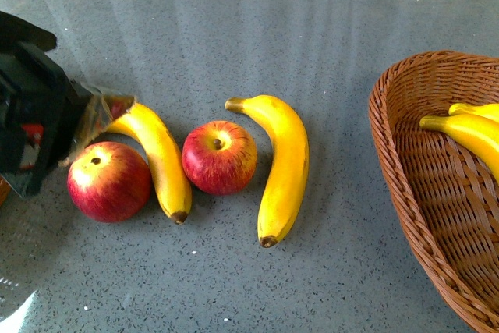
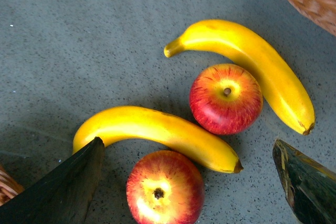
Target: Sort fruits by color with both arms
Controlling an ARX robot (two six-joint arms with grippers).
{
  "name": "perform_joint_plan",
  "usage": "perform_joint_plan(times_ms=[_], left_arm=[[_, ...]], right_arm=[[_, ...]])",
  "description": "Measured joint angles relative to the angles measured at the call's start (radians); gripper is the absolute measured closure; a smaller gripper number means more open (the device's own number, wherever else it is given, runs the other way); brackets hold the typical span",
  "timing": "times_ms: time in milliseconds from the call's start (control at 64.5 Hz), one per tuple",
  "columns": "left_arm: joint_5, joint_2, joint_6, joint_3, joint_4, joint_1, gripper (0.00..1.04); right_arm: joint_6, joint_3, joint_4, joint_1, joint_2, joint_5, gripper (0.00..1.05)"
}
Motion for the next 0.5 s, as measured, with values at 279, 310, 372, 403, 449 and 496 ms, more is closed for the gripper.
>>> perform_joint_plan(times_ms=[279,310,372,403,449,496], left_arm=[[0.027,0.106,0.103,0.008,-0.003,0.006,0.09],[0.027,0.113,0.111,0.010,-0.004,0.006,0.09],[0.025,0.139,0.137,0.020,-0.008,0.010,0.09],[0.023,0.153,0.147,0.027,-0.008,0.013,0.09],[0.019,0.172,0.158,0.040,-0.014,0.018,0.09],[0.015,0.188,0.169,0.051,-0.018,0.023,0.09]], right_arm=[[0.000,0.000,0.000,0.000,0.000,0.000,0.09],[0.000,0.000,0.000,0.000,0.000,0.000,0.09],[0.000,0.000,0.000,0.000,0.000,0.000,0.09],[0.000,0.000,0.000,0.000,0.000,0.000,0.09],[0.000,0.000,0.000,0.000,0.000,0.000,0.09],[0.000,0.000,0.000,0.000,0.000,0.000,0.09]])
